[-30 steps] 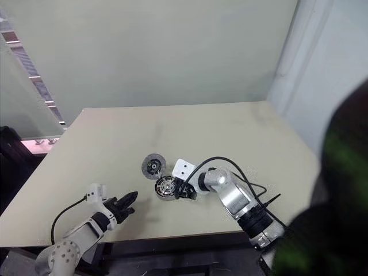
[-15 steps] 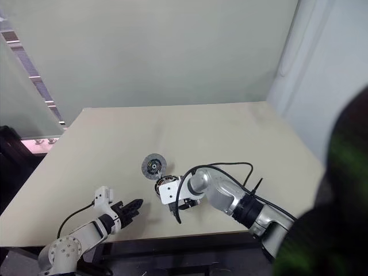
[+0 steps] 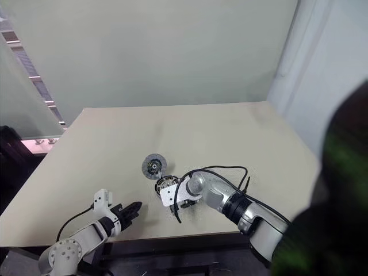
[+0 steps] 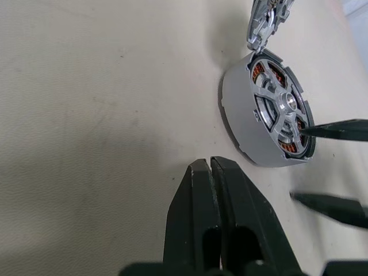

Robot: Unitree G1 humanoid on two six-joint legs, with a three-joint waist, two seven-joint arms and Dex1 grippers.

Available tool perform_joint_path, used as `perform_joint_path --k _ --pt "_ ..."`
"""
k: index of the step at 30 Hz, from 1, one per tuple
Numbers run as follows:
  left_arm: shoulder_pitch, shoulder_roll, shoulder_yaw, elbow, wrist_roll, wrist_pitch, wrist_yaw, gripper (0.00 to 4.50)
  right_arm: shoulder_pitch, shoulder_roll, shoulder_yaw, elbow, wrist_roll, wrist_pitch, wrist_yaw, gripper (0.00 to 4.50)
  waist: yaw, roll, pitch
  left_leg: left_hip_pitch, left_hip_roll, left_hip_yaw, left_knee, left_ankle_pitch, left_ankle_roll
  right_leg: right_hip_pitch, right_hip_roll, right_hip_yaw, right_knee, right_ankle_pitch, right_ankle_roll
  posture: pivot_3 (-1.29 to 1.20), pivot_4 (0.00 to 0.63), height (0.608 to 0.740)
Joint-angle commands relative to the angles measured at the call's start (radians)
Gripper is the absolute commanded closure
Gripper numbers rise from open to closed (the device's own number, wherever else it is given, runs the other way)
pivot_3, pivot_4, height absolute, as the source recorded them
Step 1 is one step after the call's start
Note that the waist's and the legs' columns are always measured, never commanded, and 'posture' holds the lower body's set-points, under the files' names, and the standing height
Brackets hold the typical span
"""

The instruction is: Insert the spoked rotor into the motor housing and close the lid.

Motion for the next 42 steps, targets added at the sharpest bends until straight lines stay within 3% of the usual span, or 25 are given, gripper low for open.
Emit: perform_joint_path --k 1,5,8,15,24,28,35,42 --pt "-0.015 0.001 0.001 -0.017 0.006 -0.012 0.0 4.5 -0.013 0.008 -0.031 0.02 -0.019 -0.013 -0.019 2.38 0.0 0.0 0.0 0.0 0.0 0.0 0.0 0.0 0.0 0.0 0.0 0.0 0.0 0.0 0.0 0.0 0.0 0.74" --pt "-0.021 0.002 -0.004 -0.012 0.017 -0.01 0.0 4.5 0.001 0.018 -0.047 0.022 -0.027 -0.021 -0.034 3.8 0.0 -0.001 -0.001 0.001 0.0 0.0 0.0 0.0 0.0 0.001 0.0 0.0 0.0 0.0 0.0 0.0 0.0 0.74" --pt "-0.021 0.0 -0.005 -0.013 0.021 -0.008 -0.002 4.5 0.01 0.018 -0.054 0.013 -0.039 -0.038 -0.049 4.37 0.0 -0.001 -0.001 0.002 0.0 0.0 0.0 0.001 -0.001 0.002 0.0 0.0 0.0 0.0 0.0 0.0 0.0 0.74" --pt "-0.02 -0.001 -0.006 -0.004 0.038 -0.011 -0.009 4.5 0.046 0.027 -0.111 -0.057 -0.003 0.021 -0.024 4.4 0.0 -0.001 -0.001 0.003 0.001 0.0 0.0 0.001 -0.002 0.002 0.001 0.0 0.001 0.0 0.0 0.0 0.0 0.74" --pt "-0.018 -0.024 -0.029 0.028 0.071 -0.038 -0.019 4.5 0.154 0.013 -0.216 -0.455 0.125 0.541 0.212 4.48 0.001 -0.002 -0.001 -0.002 0.0 -0.002 -0.001 0.0 -0.002 -0.002 0.0 0.0 0.001 0.0 0.0 0.0 0.0 0.74" --pt "-0.023 -0.047 -0.046 0.053 0.086 -0.05 -0.028 4.5 0.177 -0.04 -0.185 -0.565 0.124 0.618 0.23 4.48 0.001 -0.001 -0.001 -0.002 -0.001 -0.003 -0.001 -0.001 -0.003 -0.002 0.0 -0.001 0.001 0.0 0.0 0.0 0.0 0.74" --pt "-0.035 -0.066 -0.063 0.081 0.106 -0.068 -0.036 4.5 0.226 -0.012 -0.214 -0.662 0.199 0.828 0.184 4.48 0.001 -0.001 -0.001 -0.002 0.0 -0.002 0.0 -0.001 -0.003 -0.002 0.0 -0.002 0.001 0.0 0.0 0.0 0.0 0.74" --pt "-0.024 -0.09 -0.073 0.091 0.123 -0.089 -0.042 4.5 0.297 0.106 -0.272 -0.645 0.307 0.942 0.041 4.48 0.001 -0.001 -0.001 -0.002 0.0 -0.002 0.0 -0.001 -0.003 -0.002 -0.001 -0.002 0.0 0.0 0.0 0.0 0.0 0.74"
